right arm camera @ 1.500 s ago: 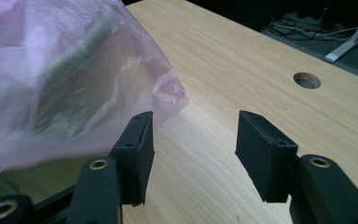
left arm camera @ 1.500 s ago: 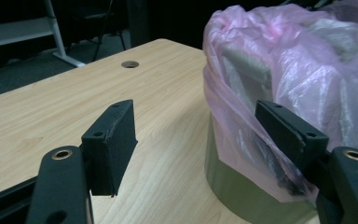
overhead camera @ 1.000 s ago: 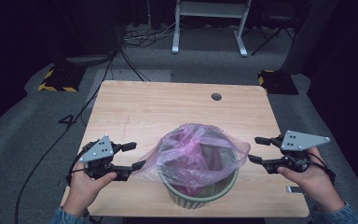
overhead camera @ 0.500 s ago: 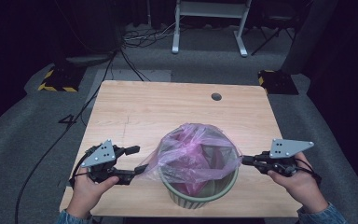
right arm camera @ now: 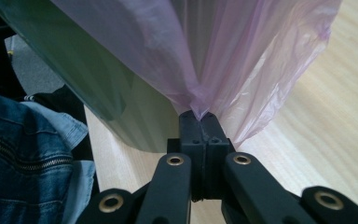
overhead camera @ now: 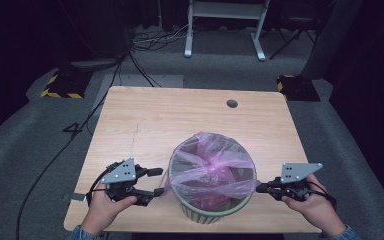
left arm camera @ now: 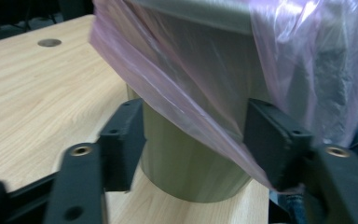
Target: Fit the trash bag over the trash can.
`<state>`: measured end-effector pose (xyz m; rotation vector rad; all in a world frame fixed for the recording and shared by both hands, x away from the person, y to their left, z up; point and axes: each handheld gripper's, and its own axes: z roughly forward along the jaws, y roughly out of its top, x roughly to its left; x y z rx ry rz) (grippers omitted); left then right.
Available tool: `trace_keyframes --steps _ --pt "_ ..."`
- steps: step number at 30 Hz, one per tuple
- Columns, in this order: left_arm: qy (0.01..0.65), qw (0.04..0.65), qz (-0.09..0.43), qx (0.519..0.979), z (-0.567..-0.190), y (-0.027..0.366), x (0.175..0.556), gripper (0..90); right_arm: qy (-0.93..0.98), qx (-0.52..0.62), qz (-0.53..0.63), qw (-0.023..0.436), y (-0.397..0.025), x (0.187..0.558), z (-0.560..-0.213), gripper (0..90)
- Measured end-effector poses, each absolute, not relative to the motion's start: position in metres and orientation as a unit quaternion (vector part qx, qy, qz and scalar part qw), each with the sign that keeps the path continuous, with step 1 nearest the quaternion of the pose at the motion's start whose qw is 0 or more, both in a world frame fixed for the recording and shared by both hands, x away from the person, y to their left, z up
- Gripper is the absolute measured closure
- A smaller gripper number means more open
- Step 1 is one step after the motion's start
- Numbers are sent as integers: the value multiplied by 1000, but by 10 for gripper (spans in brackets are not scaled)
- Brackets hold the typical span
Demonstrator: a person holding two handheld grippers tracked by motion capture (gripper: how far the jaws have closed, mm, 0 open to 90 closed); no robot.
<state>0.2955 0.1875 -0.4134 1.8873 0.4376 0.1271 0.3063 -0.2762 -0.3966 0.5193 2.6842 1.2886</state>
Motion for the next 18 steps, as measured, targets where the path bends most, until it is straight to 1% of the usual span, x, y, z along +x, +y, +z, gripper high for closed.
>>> trace_keyframes --steps 3,5,6,7,11,15,17,18 --pt "173 564 45 806 -416 184 295 658 890 173 419 51 -273 306 -405 900" --pt "168 560 42 810 -417 182 295 758 891 174 416 47 -272 306 -409 900" --pt "166 561 40 810 -417 181 295 792 892 175 414 44 -271 306 -410 900" --pt "168 562 36 809 -418 180 295 811 893 175 413 40 -271 306 -412 900" --pt "165 564 31 808 -418 177 296 822 902 180 392 31 -270 305 -420 900" --pt "160 556 29 815 -419 175 295 871 904 187 383 18 -270 302 -428 900" --pt "157 556 21 816 -421 175 295 899 904 184 385 17 -270 300 -429 900" --pt "156 554 20 817 -421 176 295 900 905 181 385 20 -269 299 -429 900"
